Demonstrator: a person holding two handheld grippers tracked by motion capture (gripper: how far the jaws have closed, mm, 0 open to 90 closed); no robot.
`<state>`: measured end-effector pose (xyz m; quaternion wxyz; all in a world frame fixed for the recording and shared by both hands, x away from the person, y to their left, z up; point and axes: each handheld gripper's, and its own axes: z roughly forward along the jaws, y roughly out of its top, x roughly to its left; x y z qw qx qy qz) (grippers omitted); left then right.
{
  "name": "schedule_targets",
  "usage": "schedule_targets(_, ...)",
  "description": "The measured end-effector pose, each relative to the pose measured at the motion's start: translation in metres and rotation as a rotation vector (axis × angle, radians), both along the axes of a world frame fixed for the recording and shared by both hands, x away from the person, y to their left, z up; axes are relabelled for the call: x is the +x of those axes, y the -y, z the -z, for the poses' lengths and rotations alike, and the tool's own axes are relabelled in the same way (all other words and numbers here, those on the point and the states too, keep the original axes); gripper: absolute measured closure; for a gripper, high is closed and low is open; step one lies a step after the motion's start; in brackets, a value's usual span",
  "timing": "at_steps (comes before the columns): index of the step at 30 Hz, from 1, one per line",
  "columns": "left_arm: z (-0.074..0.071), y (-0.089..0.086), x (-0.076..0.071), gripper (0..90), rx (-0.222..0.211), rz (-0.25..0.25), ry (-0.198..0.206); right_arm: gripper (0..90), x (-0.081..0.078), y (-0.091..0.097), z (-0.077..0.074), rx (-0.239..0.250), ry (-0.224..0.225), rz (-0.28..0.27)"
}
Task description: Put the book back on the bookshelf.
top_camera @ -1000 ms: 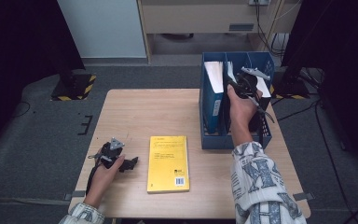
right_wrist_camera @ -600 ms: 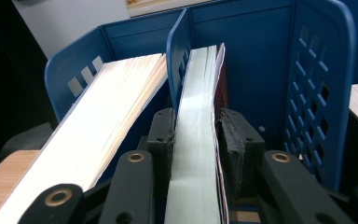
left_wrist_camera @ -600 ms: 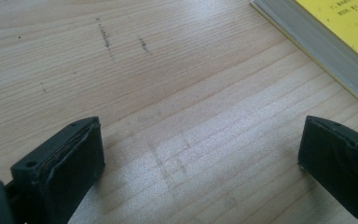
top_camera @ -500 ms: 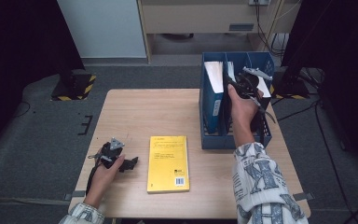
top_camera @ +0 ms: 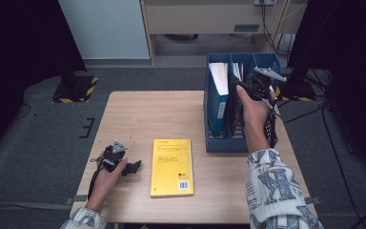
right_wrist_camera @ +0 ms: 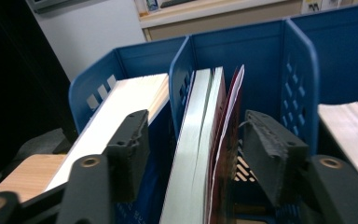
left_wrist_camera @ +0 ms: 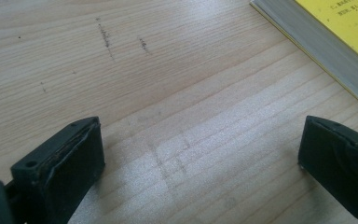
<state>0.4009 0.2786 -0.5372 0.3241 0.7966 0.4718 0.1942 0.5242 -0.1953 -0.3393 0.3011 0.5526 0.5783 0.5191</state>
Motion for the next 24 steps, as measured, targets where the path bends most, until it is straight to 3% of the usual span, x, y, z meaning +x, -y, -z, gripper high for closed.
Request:
schedule_targets(7, 0.0, 0.0, 0.0, 0.0, -0.003, -0.003, -0.001, 28.7, -0.021, 0.006, -0.012, -0.027, 0.041, -0.047)
schedule_targets(11, 0.0, 0.0, 0.0, 0.0, 0.0, -0.001, -0.002, 22.3, -0.04, 0.005, -0.013, -0.089, 0.048, -0.082)
schedule_targets(18, 0.0, 0.0, 0.0, 0.0, 0.003, 0.007, -0.005, 13.9, -0.071, 0.003, 0.001, -0.132, 0.032, -0.171)
schedule_targets(24, 0.0, 0.0, 0.0, 0.0, 0.002, 0.007, -0.004, 13.0, -0.099, -0.001, 0.024, -0.117, -0.013, -0.221)
